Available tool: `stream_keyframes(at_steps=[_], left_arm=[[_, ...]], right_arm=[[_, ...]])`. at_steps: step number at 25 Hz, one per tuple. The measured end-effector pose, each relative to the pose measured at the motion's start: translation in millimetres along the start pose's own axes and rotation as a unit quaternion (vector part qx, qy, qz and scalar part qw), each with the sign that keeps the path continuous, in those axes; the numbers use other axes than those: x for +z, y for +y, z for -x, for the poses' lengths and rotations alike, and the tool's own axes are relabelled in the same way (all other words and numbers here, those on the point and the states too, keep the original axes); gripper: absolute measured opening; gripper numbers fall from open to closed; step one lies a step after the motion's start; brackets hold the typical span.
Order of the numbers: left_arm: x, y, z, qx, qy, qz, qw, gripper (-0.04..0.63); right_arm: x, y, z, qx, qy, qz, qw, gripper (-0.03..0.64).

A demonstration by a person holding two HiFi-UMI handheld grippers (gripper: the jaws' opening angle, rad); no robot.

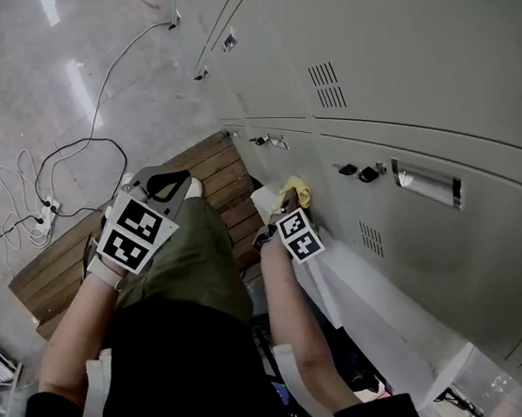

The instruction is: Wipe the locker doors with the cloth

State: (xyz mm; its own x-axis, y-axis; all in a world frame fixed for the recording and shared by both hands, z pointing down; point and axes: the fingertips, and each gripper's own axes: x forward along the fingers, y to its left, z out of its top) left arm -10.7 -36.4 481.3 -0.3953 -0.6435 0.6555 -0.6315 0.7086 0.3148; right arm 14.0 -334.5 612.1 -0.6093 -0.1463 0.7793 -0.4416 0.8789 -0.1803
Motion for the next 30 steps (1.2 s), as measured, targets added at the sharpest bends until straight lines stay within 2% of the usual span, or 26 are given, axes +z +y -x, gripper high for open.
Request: stream_keyframes(at_steps=[20, 30], left_arm=[[35, -11, 0, -0.026, -0.013, -0.026, 0.9992, 0.009], [39, -12, -1, -0.027, -0.015, -0.024, 0.9992, 0.009]], right_arm=[[62, 20, 80, 0.041, -0.035, -0.024, 0.998, 0.140], [81, 35, 98, 0.071, -0.025, -0.042, 0.996, 0.140]])
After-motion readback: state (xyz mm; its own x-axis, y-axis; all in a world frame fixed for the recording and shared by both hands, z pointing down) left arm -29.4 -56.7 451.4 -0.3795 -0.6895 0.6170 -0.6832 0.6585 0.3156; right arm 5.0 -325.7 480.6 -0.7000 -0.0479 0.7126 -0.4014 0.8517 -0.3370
